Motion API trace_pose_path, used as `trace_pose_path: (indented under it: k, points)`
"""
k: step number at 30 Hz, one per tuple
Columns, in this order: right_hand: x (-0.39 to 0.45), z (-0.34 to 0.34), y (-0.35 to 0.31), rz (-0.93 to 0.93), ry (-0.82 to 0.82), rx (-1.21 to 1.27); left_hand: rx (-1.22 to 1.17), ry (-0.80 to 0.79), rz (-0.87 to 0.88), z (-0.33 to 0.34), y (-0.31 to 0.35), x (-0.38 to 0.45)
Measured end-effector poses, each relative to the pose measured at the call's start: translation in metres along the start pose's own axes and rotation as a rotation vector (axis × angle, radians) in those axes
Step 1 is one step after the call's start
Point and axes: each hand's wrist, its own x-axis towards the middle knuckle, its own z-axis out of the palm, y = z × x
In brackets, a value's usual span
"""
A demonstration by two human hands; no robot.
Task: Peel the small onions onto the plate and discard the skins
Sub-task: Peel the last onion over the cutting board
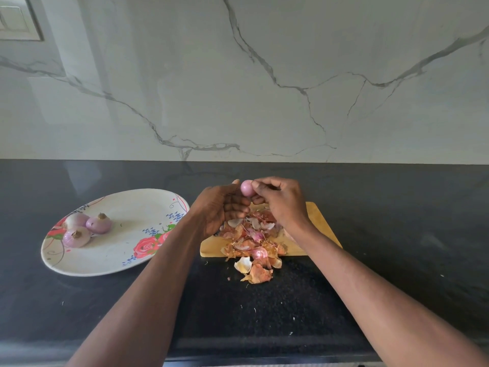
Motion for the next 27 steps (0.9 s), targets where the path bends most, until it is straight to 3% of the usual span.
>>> trace_pose_path:
  k: [6,14,20,24,27]
  points:
    - [0.0023,0.0000,-0.0042,0.132,-0.001,0.288,-0.030,-0.011,0.174,-0.0023,-0.0017,0.0036]
    - [0.0049,-0.0022,-0.0025,0.099,-0.006,0.329,0.311,0.031,0.555,0.0040,-0.0047,-0.0028]
    - [0.0057,-0.0049,0.0004,-0.005,-0.022,0.227,0.420,0.048,0.571,0.0034,-0.0094,0.0002]
    - [0.0048,-0.0054,0.0022,-0.074,-0.040,0.085,0.271,0.076,0.489,0.0008,-0.0067,0.0002]
    - [0.0053,-0.0044,0.0025,-0.015,-0.066,0.108,0.252,0.051,0.429,-0.0008,-0.0065,0.0006]
